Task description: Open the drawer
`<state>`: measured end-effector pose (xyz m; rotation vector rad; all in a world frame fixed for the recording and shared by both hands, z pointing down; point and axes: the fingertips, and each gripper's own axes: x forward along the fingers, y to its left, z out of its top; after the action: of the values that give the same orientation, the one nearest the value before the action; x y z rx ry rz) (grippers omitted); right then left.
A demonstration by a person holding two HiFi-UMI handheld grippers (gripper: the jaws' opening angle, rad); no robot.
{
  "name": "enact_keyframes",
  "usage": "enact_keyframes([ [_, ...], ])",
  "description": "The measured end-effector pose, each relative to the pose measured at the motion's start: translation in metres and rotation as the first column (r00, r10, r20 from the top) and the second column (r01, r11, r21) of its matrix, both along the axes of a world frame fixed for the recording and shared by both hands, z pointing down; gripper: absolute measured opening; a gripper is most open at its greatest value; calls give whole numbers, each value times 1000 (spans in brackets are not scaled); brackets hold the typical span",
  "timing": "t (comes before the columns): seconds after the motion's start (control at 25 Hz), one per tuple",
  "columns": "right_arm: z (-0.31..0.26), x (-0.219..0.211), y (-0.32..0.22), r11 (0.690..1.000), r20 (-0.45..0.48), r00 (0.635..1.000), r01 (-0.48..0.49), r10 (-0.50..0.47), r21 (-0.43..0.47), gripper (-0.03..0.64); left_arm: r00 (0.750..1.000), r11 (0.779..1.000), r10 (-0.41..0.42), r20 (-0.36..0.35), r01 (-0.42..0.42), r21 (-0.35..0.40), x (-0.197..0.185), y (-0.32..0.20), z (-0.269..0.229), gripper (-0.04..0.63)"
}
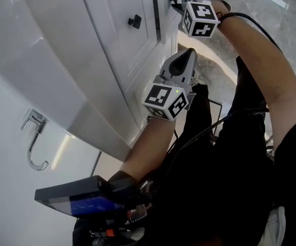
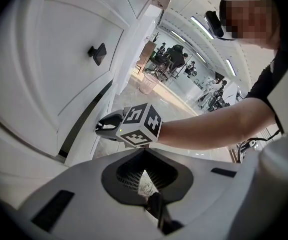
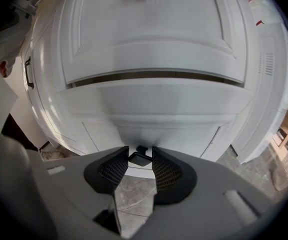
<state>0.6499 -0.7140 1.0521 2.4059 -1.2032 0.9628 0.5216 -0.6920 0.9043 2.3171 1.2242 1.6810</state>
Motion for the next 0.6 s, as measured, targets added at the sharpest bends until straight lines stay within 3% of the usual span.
enact_keyframes([
  [0.6,2,-38,40,1000,9,1000,-27,27,-14,144,999,1000,17,28,-17,-14,-10,9,1,0],
])
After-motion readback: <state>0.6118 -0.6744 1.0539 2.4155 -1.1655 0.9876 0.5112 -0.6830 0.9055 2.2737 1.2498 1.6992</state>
